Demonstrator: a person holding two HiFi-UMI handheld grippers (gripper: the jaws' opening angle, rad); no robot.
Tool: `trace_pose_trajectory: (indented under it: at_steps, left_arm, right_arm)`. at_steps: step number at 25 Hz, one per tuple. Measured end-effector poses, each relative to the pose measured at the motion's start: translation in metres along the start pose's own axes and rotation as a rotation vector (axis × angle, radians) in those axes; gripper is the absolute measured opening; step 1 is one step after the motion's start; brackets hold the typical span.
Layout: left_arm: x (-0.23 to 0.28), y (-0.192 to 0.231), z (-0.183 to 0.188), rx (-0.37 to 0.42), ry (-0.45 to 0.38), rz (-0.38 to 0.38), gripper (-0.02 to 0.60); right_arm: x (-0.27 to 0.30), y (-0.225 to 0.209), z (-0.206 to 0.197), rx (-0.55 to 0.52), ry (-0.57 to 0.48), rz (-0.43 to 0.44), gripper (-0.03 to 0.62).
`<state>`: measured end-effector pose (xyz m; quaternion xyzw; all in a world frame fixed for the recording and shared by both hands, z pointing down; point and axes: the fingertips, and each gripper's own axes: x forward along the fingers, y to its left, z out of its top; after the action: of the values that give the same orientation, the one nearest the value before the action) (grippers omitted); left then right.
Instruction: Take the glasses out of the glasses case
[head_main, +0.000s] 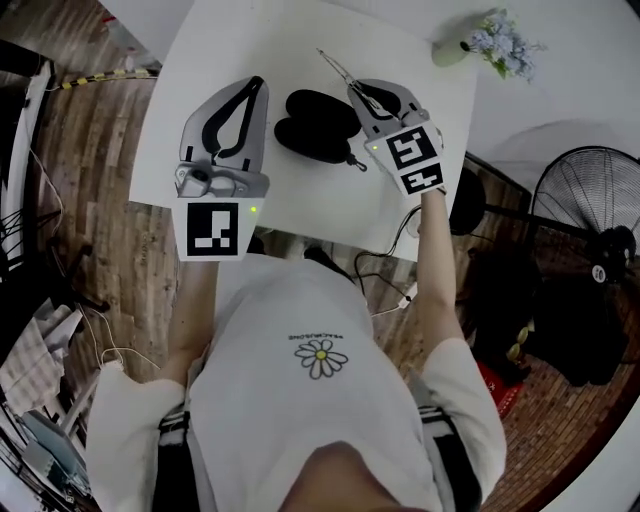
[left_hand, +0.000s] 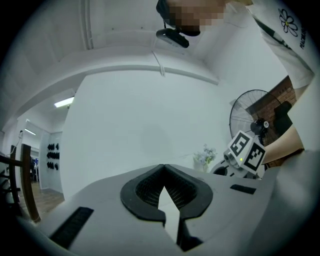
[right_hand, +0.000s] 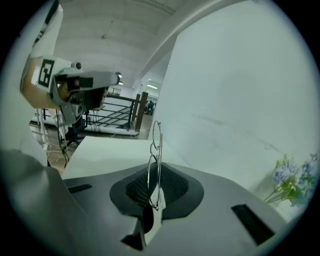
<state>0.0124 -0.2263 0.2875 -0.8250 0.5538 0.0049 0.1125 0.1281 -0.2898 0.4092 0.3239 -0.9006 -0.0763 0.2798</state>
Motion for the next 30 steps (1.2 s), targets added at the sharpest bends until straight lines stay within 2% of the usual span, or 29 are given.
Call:
trace_pose_trajectory:
  at_steps: [7, 13, 18, 23, 30]
  left_arm:
    - [0.007, -0.002, 0.036, 0.015, -0.099, 0.007, 0.017]
    - [0.013, -0.006, 0.051, 0.006, -0.135, -0.006, 0.017]
    - [0.015, -0.005, 0.064, 0.013, -0.153, -0.019, 0.017]
    - [0.018, -0.008, 0.068, 0.038, -0.169, -0.028, 0.017]
    - [0.011, -0.009, 0.062, 0.030, -0.156, -0.009, 0.017]
  right_arm:
    - [-0.056, -0.037, 0.078, 0.067, -0.260, -0.146, 0.021]
    - [-0.115, -0.050, 0.110, 0.123, -0.417, -0.329, 0.020]
    - [-0.155, -0.040, 0.116, 0.270, -0.557, -0.465, 0.020]
    - [-0.178, -0.033, 0.099, 0.303, -0.563, -0.606, 0.020]
    - [-0.191, -0.023, 0.075, 0.416, -0.583, -0.679, 0.020]
